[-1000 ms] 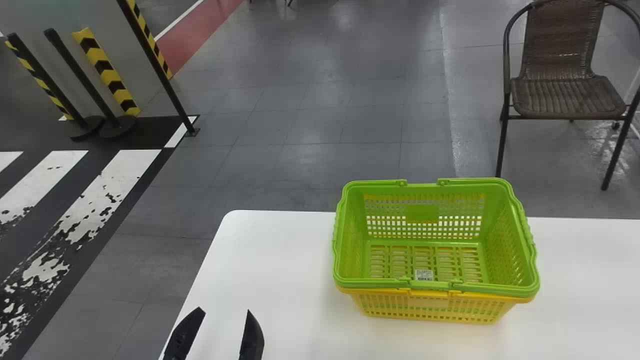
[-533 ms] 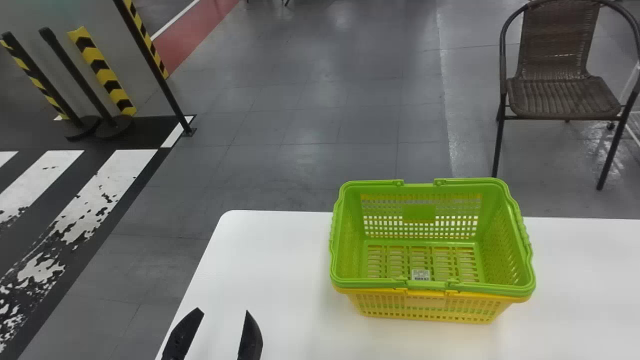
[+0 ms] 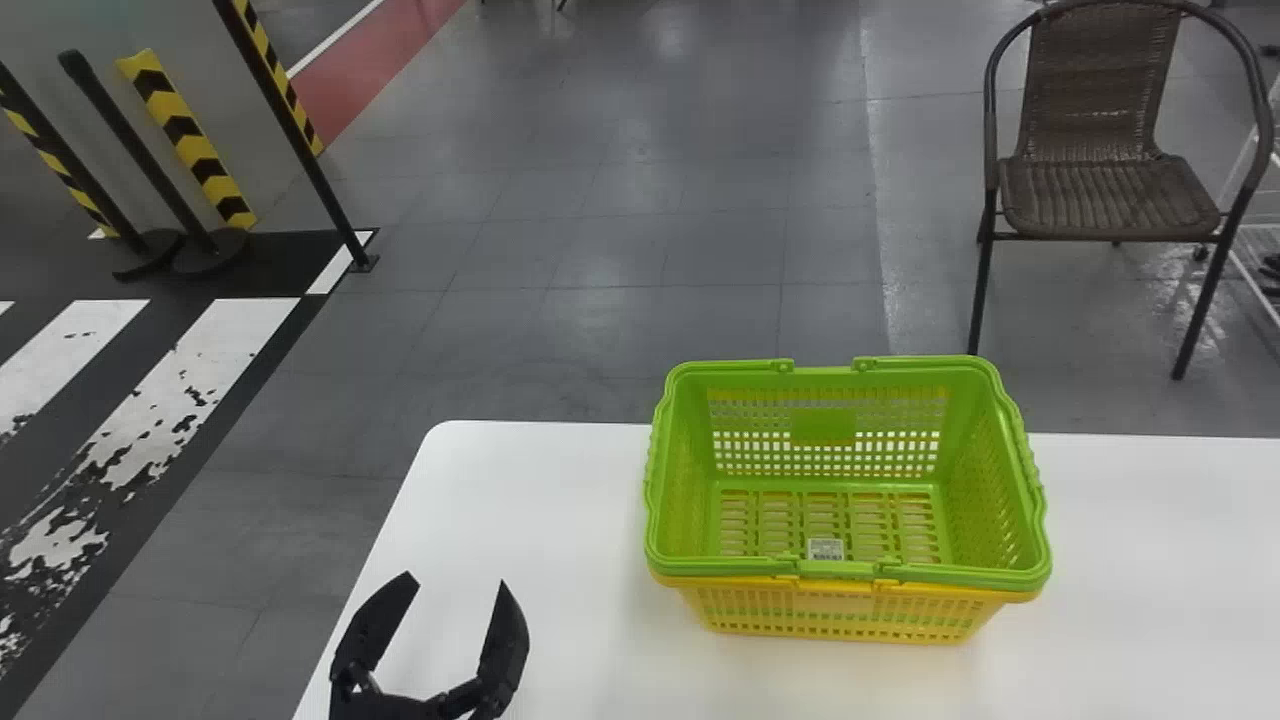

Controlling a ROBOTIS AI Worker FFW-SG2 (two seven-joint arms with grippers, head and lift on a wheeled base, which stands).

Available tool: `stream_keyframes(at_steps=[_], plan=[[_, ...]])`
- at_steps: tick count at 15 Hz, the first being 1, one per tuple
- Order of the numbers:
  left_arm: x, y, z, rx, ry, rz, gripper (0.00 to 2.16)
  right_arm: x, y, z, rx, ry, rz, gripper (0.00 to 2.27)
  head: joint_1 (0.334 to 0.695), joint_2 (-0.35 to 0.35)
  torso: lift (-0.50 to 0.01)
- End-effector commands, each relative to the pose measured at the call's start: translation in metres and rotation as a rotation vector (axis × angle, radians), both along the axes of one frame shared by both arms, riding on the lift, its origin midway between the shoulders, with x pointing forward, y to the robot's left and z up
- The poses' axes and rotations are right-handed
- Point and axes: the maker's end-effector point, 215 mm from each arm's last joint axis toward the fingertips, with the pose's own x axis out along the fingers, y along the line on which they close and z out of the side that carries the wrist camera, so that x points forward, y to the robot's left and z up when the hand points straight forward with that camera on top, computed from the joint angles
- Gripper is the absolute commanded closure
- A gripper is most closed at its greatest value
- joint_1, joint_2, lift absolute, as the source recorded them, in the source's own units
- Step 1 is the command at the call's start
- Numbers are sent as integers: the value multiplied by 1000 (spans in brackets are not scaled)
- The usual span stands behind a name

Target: Grasp handle with right gripper to insert into left gripper then lift and swing left to center

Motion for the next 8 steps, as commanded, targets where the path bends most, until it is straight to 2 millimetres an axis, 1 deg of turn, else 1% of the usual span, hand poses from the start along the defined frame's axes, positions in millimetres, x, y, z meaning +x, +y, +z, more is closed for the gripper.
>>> stream_keyframes(at_steps=[1, 2, 3, 4, 6, 7, 8], plan=[[24, -2, 3, -14, 53, -34, 93, -1, 0, -1, -1, 2, 1, 70, 695, 236, 0], [34, -5, 6, -22, 71, -59, 93, -1, 0, -1, -1, 2, 1, 70, 695, 221, 0], [44, -7, 5, -31, 97, -76, 93, -1, 0, -1, 0, 2, 0, 70, 695, 214, 0], [53, -8, 13, -32, 87, -80, 93, -1, 0, 0, -1, 0, 1, 70, 695, 208, 0], [69, -9, 20, -40, 104, -84, 93, -2, -1, -1, -1, 2, -1, 70, 695, 200, 0], [76, -12, 16, -54, 143, -98, 93, -2, 0, -1, -1, 2, 1, 70, 695, 195, 0], [85, -17, 6, -81, 212, -137, 97, -2, -1, -1, -1, 2, -1, 70, 695, 192, 0]])
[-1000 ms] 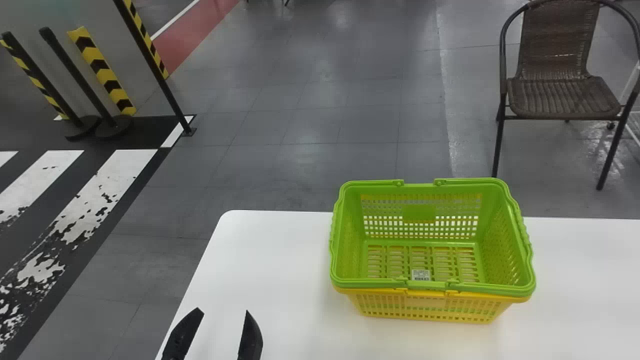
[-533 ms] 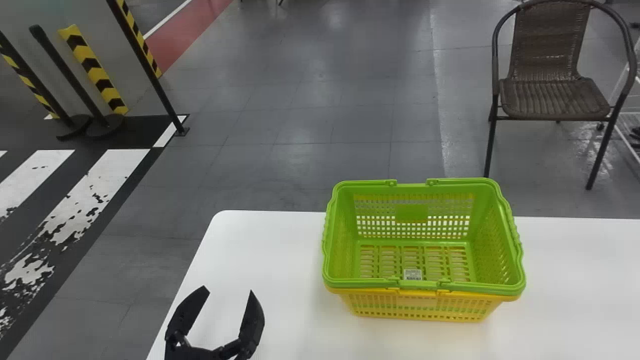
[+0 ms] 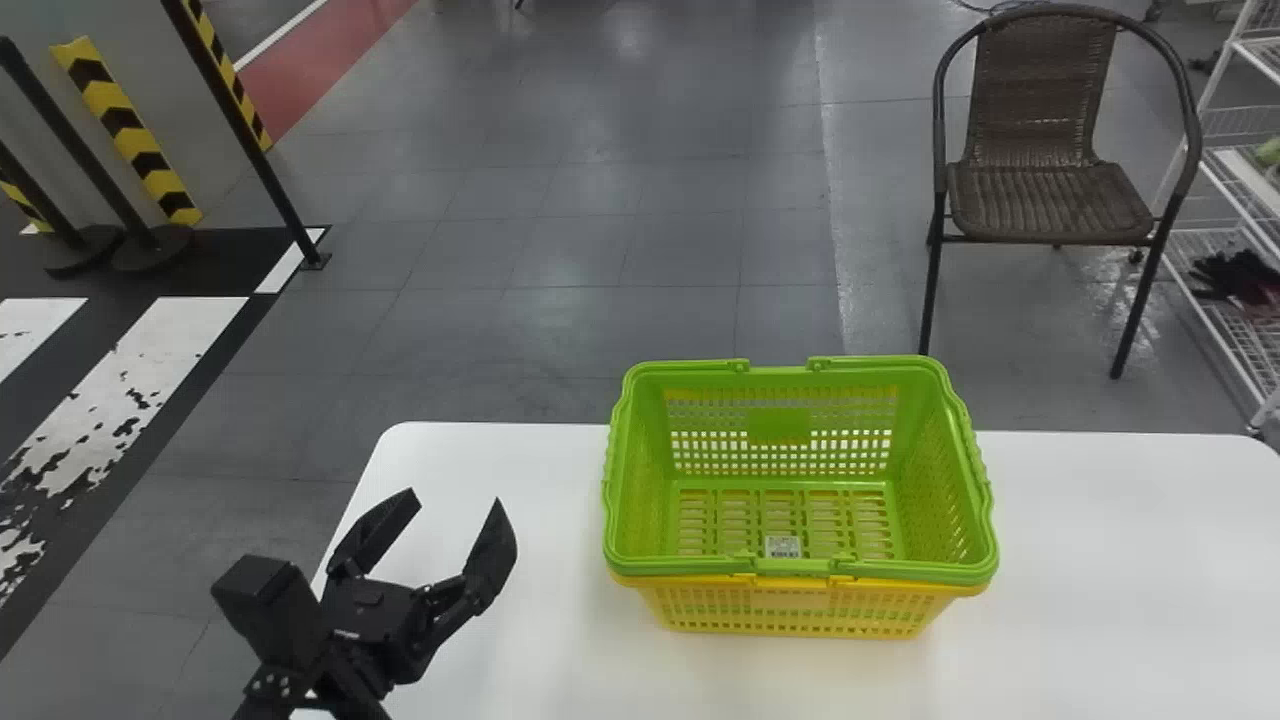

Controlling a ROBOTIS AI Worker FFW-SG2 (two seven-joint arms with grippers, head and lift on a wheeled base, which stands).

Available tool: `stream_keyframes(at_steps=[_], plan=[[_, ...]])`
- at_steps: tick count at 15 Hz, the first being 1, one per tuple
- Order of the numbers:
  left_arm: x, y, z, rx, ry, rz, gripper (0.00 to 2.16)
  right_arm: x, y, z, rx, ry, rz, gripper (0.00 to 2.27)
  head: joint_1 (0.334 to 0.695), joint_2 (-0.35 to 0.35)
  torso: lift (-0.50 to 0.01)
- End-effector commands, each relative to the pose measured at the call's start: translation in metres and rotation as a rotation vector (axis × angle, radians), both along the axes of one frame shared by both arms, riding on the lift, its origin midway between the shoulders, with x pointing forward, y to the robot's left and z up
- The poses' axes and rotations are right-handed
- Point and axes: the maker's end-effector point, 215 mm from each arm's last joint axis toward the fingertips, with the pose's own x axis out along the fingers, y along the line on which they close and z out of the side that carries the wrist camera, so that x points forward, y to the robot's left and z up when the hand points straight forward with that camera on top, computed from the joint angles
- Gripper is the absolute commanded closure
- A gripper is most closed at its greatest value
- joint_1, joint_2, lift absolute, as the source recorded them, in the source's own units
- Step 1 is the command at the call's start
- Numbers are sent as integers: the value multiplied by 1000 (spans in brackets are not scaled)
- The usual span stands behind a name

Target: Grasp handle with right gripper to insert into left gripper then lift and swing left to center

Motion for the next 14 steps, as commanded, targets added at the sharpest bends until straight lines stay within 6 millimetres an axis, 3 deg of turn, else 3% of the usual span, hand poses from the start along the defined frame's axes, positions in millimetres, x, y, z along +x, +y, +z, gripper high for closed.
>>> stream_keyframes(at_steps=[1, 6, 10, 14], plan=[[23, -3, -6, -41, 97, -38, 103, 0, 1, -1, 1, 3, 2, 70, 695, 187, 0], [78, -21, 9, -113, 151, -106, 107, -3, 3, 0, 2, 3, 5, 70, 695, 159, 0], [106, -43, -18, -210, 283, -175, 130, -4, 3, 1, 2, 3, 3, 70, 695, 126, 0], [118, -51, -40, -278, 385, -194, 140, -5, 2, 1, 1, 2, 4, 70, 695, 100, 0]])
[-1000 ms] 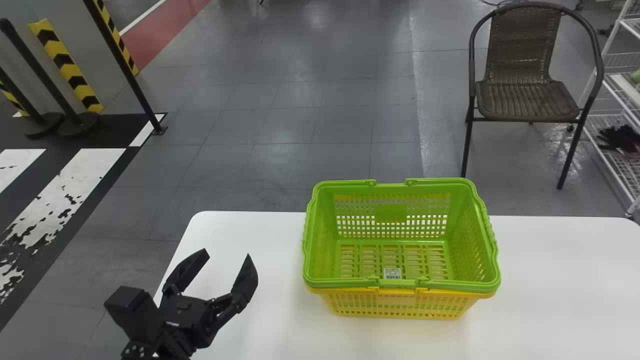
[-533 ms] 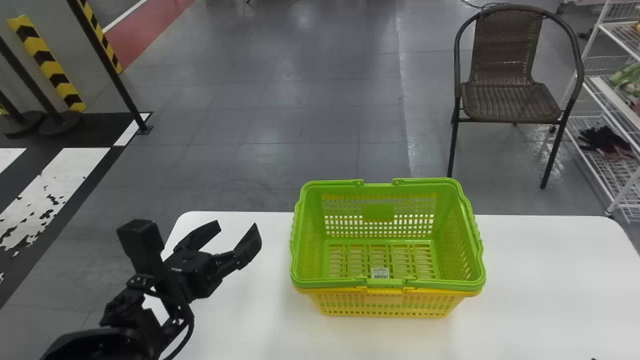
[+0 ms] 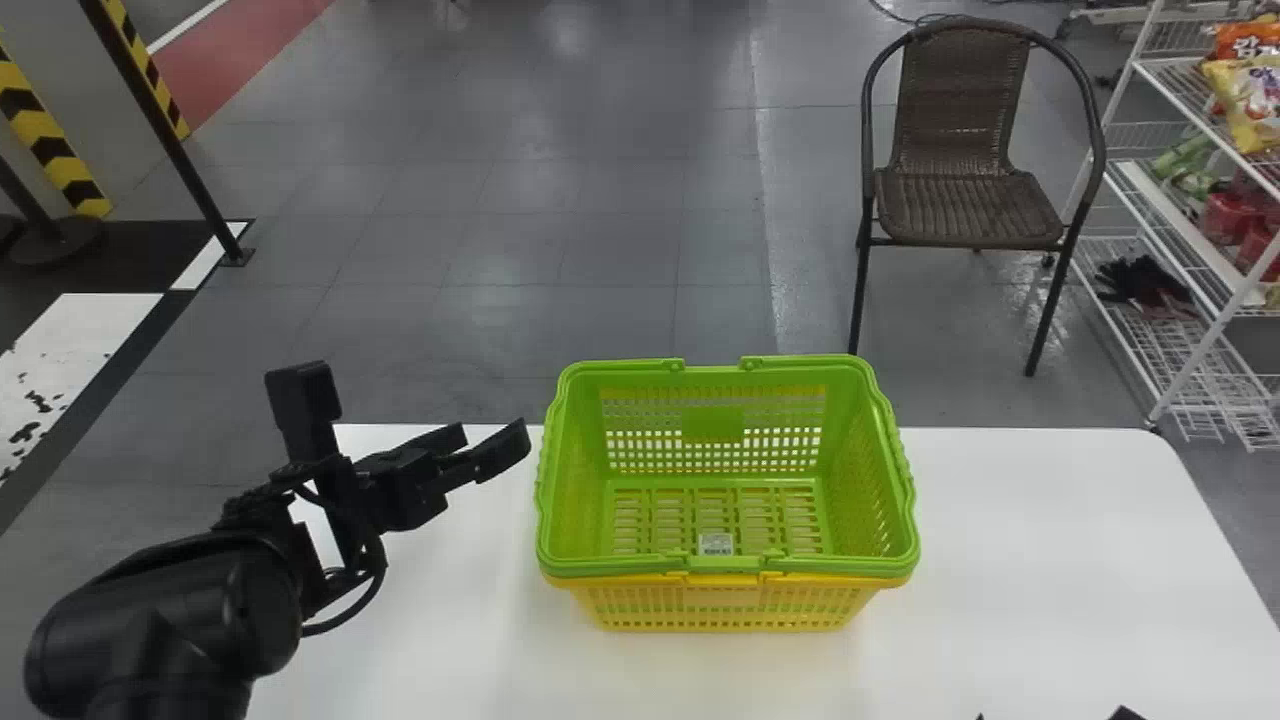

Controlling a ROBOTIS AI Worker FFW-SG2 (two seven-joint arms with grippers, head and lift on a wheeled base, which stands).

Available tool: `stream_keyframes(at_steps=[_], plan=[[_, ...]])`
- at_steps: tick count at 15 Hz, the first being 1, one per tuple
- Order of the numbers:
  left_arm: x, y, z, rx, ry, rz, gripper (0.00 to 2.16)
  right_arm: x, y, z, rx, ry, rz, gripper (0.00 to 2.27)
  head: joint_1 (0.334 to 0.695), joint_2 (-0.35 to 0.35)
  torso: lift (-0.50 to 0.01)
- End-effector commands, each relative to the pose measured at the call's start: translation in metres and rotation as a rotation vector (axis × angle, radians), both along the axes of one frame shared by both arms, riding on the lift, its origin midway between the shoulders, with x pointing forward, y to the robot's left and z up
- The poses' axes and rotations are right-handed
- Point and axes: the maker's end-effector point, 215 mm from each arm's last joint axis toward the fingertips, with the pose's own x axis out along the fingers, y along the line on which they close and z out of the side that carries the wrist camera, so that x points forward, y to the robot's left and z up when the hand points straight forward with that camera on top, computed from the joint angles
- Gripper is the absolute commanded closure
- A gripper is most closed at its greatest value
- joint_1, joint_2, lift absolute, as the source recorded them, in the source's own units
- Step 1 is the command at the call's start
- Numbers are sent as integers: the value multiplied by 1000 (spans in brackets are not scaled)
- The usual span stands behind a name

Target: Grasp handle with right gripper to insert into left gripper then lift and swing left to center

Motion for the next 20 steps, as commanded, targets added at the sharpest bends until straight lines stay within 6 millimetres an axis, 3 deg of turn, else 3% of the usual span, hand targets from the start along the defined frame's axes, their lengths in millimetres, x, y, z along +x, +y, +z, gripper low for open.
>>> stream_keyframes(at_steps=[1, 10, 17, 20], plan=[[3, -3, -11, -33, 50, -7, 140, 0, -1, 0, -1, -1, -2, 70, 695, 96, 0], [-6, -41, -17, -219, 146, -75, 144, -1, -7, -3, -8, 4, -11, 70, 695, 51, 0], [-8, -51, -13, -277, 157, -95, 147, -1, -10, -5, -9, 4, -15, 73, 695, 21, 0], [-5, -55, -1, -317, 158, -108, 147, -1, -11, -7, -9, 7, -20, 73, 695, 14, 0]])
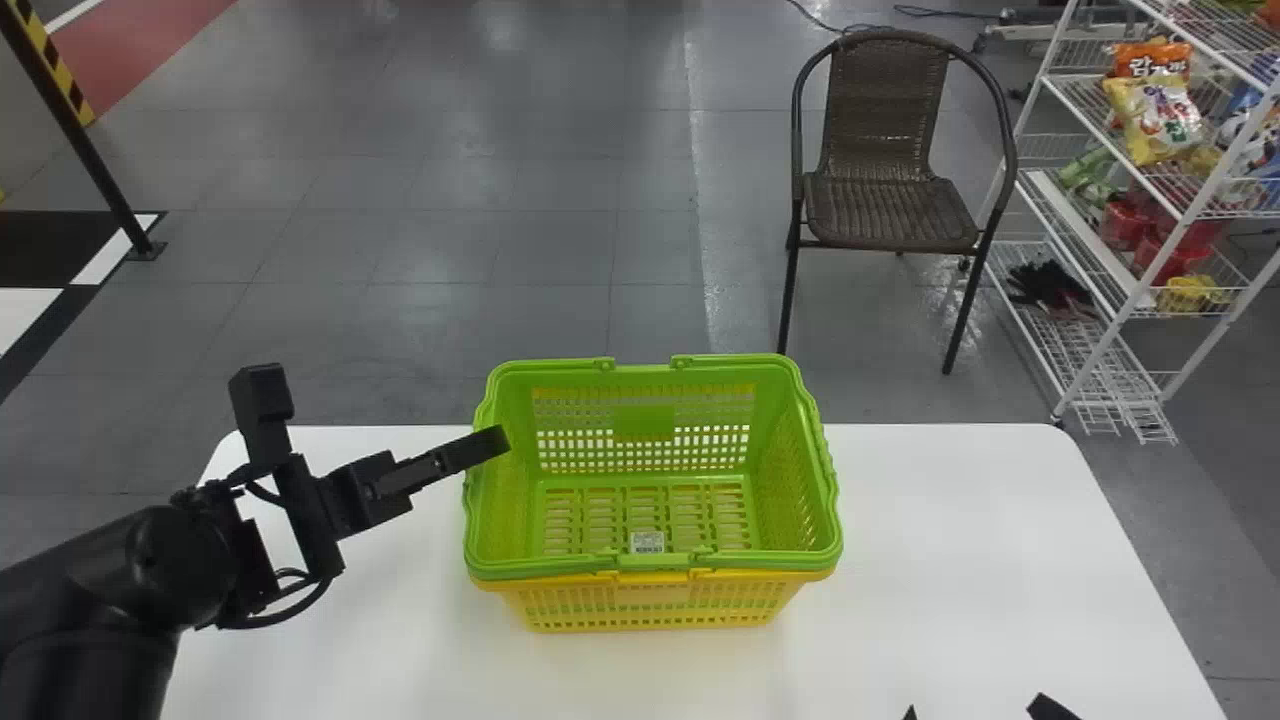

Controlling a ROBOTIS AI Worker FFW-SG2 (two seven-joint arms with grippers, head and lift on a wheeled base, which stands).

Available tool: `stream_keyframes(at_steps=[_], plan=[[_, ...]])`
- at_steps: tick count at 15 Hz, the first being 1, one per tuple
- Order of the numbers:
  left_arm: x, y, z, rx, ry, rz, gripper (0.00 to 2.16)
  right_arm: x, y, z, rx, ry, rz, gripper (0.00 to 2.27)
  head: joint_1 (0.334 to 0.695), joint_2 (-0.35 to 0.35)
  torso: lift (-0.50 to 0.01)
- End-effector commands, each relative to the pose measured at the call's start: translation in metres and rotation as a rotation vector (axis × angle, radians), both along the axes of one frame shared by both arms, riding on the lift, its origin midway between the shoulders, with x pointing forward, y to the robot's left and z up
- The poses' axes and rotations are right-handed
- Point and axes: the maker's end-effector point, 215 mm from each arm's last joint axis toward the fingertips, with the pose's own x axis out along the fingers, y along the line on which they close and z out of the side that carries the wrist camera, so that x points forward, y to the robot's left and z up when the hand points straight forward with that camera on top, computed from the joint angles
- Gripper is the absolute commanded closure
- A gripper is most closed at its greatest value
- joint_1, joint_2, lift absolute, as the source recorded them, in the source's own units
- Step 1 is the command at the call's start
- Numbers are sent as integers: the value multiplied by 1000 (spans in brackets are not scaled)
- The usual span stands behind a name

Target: Grasp handle with right gripper to insert into left gripper then lift and swing left to center

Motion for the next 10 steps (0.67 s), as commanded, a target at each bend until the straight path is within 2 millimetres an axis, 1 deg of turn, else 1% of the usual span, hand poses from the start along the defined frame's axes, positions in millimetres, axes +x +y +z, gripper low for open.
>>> stream_keyframes(at_steps=[1, 2, 6, 8, 10], plan=[[-2, -7, 5, -48, 21, -17, 147, 0, -3, -1, -2, 0, -4, 73, 695, 13, 0], [-3, -11, 6, -80, 36, -26, 147, 0, -4, -1, -1, -2, -9, 73, 695, 10, 0], [-1, -16, 9, -116, 55, -44, 147, -1, -7, -1, -3, -5, -12, 73, 695, -9, 0], [-1, -18, 10, -123, 55, -47, 147, -1, -8, -2, -3, -3, -14, 73, 695, -16, 0], [1, -18, 16, -147, 52, -46, 147, -1, -8, -2, -1, -3, -16, 73, 695, -20, 0]])
